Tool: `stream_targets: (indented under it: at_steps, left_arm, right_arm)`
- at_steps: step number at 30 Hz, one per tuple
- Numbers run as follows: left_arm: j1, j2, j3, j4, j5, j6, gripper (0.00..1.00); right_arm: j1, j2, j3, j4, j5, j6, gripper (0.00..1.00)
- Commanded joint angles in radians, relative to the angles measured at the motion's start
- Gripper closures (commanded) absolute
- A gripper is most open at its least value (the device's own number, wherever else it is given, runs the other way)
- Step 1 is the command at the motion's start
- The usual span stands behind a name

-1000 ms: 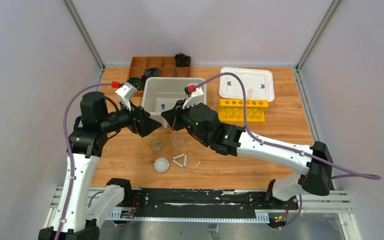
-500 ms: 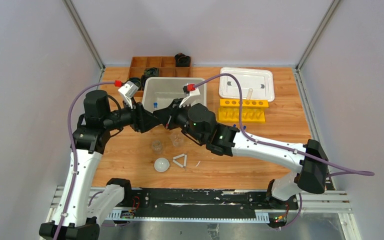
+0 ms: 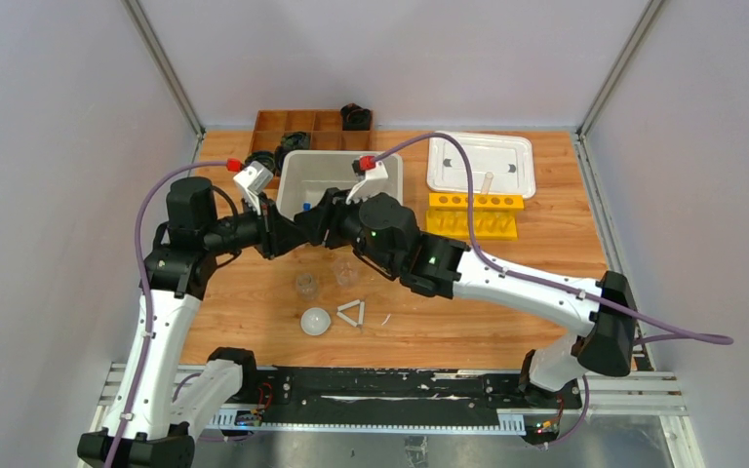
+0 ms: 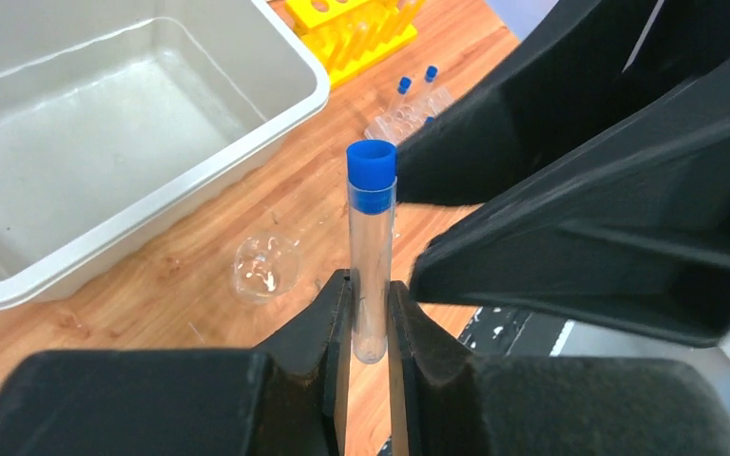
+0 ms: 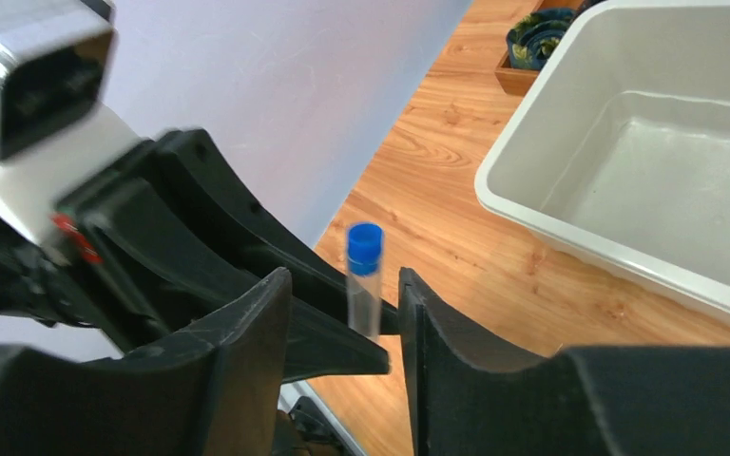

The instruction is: Organize the chemistry lab equipment

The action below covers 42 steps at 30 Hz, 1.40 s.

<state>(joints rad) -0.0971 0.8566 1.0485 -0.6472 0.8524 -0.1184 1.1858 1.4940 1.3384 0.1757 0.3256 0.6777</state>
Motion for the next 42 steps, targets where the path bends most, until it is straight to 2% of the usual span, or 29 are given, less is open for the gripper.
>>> stream_targets:
  at_steps: [1, 3, 7, 10, 19, 23, 30, 31, 33, 34, 35, 36, 37, 42]
  left_arm:
    - [-0.005, -0.021, 0.004, -0.052, 0.018, 0.127, 0.96]
    - [-0.005, -0.048, -0.005, -0.059, 0.000, 0.185, 0.99]
    - [-0.004, -0.072, -0.012, -0.102, -0.019, 0.264, 1.00]
    - [-0.004, -0.069, -0.009, -0.133, -0.017, 0.304, 1.00]
    - [-0.005, -0.070, 0.015, -0.213, -0.016, 0.416, 1.00]
    - [-0.004, -0.076, 0.015, -0.245, -0.020, 0.477, 1.00]
    - [-0.004, -0.077, 0.018, -0.248, -0.062, 0.510, 1.00]
    - [-0.005, -0.075, 0.020, -0.247, -0.064, 0.507, 0.95]
    - [-0.004, -0.072, 0.021, -0.247, -0.068, 0.500, 0.78]
    - [-0.004, -0.074, 0.022, -0.247, -0.072, 0.497, 0.53]
    - [-0.004, -0.076, 0.026, -0.247, -0.077, 0.491, 0.23]
    - [-0.004, -0.078, 0.027, -0.247, -0.083, 0.490, 0.03]
    - [-0.004, -0.080, 0.031, -0.247, -0.091, 0.491, 0.01]
    - [-0.004, -0.066, 0.049, -0.247, -0.162, 0.458, 0.00]
  right_arm:
    - [-0.036, 0.017, 0.160, -0.279, -0.024, -0.003, 0.49]
    - [-0.061, 0.026, 0.197, -0.345, -0.111, -0.017, 0.48]
    - [-0.082, 0.076, 0.318, -0.505, -0.257, -0.081, 0.47]
    - [-0.088, 0.102, 0.364, -0.535, -0.356, -0.104, 0.46]
    - [-0.099, 0.159, 0.419, -0.570, -0.442, -0.092, 0.52]
    - [-0.111, 0.170, 0.417, -0.570, -0.469, -0.081, 0.64]
    - [-0.139, 0.168, 0.398, -0.573, -0.548, -0.063, 0.96]
    - [-0.148, 0.164, 0.389, -0.573, -0.559, -0.061, 1.00]
    - [-0.165, 0.147, 0.358, -0.575, -0.572, -0.053, 1.00]
    - [-0.174, 0.134, 0.339, -0.575, -0.573, -0.054, 1.00]
    - [-0.184, 0.115, 0.315, -0.576, -0.571, -0.059, 1.00]
    - [-0.195, 0.093, 0.289, -0.579, -0.560, -0.067, 1.00]
    - [-0.206, 0.056, 0.251, -0.589, -0.537, -0.079, 1.00]
    - [-0.263, -0.123, 0.104, -0.699, -0.339, -0.162, 1.00]
